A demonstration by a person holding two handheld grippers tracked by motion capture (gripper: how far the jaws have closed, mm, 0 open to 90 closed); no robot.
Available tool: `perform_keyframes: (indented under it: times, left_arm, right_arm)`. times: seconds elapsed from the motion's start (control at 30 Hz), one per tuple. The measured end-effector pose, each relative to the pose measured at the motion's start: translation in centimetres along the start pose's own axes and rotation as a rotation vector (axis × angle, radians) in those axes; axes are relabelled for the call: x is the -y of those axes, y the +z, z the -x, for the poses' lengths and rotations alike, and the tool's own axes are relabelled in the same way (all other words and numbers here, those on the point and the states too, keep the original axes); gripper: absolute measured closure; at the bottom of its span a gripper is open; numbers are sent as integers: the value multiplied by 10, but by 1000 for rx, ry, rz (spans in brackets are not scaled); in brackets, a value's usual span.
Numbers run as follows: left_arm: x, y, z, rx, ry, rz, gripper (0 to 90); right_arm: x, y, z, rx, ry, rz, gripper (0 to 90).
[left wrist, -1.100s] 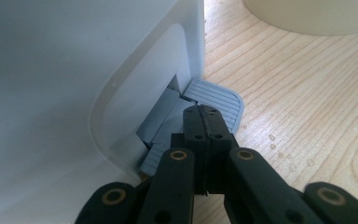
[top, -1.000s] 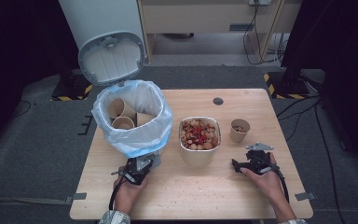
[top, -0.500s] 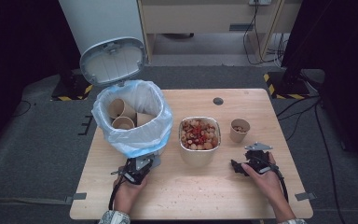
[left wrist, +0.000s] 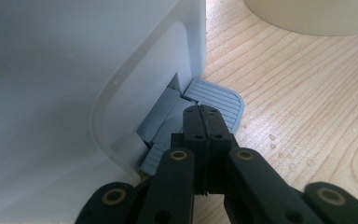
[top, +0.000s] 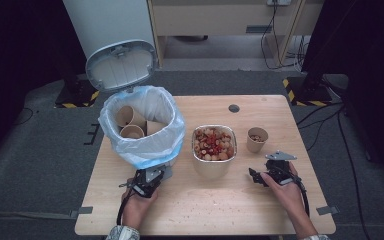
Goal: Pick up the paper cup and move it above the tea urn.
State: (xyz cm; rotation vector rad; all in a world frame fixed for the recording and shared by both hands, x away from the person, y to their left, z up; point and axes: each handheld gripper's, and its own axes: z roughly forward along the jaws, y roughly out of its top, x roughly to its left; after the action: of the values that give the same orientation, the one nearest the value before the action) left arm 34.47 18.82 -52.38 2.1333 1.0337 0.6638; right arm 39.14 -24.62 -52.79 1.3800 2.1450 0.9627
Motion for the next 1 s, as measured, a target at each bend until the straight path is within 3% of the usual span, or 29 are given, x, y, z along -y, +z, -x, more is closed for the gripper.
perform_keyframes:
  times: [0.07, 0.2, 0.43, 0.6, 0.7, 0.8, 1.0]
  left_arm:
    - [0, 0, 0, 2, -1, 1, 895]
    - [0, 0, -1, 3, -2, -1, 895]
    - [1, 0, -1, 4, -5, 2, 895]
    - [1, 0, -1, 4, 0, 3, 895]
    - [0, 0, -1, 4, 0, 1, 895]
    - [1, 0, -1, 4, 0, 3, 895]
    - [1, 0, 0, 1, 2, 3, 895]
  right_arm:
    - [-2, -1, 0, 15, -3, -2, 82]
    - [-9, -8, 6, 51, 45, 15, 99]
    - [-30, -12, 12, 27, 94, 49, 88]
    - [-42, -3, 14, 42, 88, 63, 81]
    - [-49, 12, 17, 54, 96, 100, 81]
    - [-52, 22, 19, 77, 124, 133, 90]
    - [-50, 34, 23, 78, 155, 185, 95]
